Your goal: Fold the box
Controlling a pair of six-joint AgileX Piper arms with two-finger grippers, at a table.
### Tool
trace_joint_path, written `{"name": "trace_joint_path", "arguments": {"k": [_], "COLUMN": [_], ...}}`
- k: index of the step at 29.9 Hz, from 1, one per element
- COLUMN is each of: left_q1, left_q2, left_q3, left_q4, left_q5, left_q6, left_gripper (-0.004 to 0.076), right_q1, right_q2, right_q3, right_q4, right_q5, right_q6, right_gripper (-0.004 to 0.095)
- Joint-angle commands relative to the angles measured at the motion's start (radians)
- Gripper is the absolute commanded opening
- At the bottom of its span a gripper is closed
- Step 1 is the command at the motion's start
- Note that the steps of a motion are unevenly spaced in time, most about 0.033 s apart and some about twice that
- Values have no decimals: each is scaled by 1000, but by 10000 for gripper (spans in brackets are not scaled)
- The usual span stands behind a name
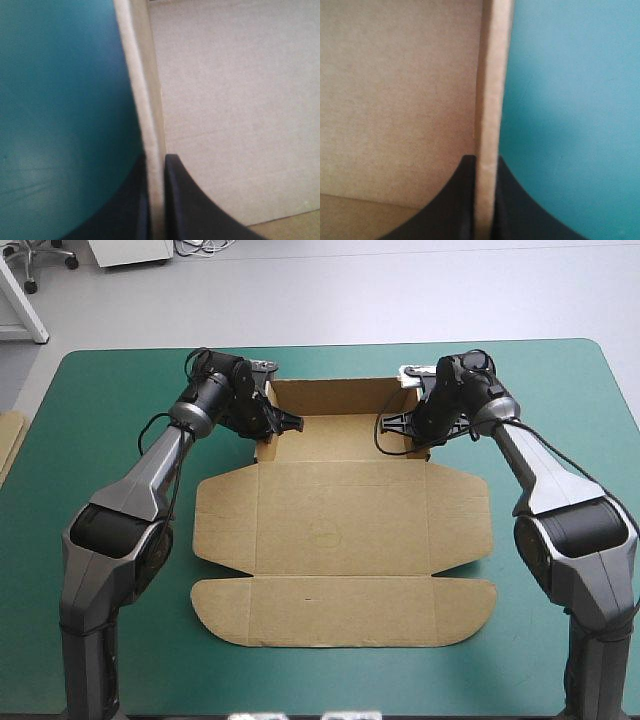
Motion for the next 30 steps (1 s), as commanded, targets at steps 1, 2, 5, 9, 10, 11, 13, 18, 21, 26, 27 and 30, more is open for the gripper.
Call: {"name": "trace_joint_path", "arguments": {"k": [1, 2, 5, 9, 10, 11, 13, 18, 21, 26, 27, 30], "left_q1": [-3, -3, -3, -3, -3, -3, -3, -1, -1, -1, -1, -1], "left_q2": [-41, -41, -41, -41, -41, -41, -43, -49, -55, -68, -73, -84], "left_q3": [-19, -19, -19, -19, -19, -19, -19, -19, -19, -20, -20, -20], "left_q4": [14, 14, 11, 3, 3, 3, 3, -27, -26, -24, -24, -27], "left_q5": [16, 14, 14, 12, 12, 12, 8, 16, 16, 20, 21, 18], "left_q6": [42, 42, 46, 61, 61, 61, 61, 76, 76, 76, 76, 76], "left_gripper": [-10, -10, -10, -10, -10, -10, -10, -4, 90, 439, 482, 520], "right_q1": [1, 1, 1, 1, 1, 1, 1, 1, 1, 1, 1, 1], "right_q2": [-38, -36, -36, -36, -36, -36, -36, -36, -36, -36, -36, -36], "right_q3": [-39, -40, -42, -42, -42, -44, -50, -95, -120, -140, -140, -140], "right_q4": [39, 36, 36, 36, 37, 37, 40, 44, 40, 40, 40, 38], "right_q5": [-24, -29, -31, -22, -21, -17, -15, 6, 15, 35, 41, 48], "right_q6": [-35, -35, -35, -35, -35, -35, -35, -51, -53, -53, -53, -53], "right_gripper": [0, 0, 0, 0, 0, 0, 0, 10, 102, 285, 304, 369]}}
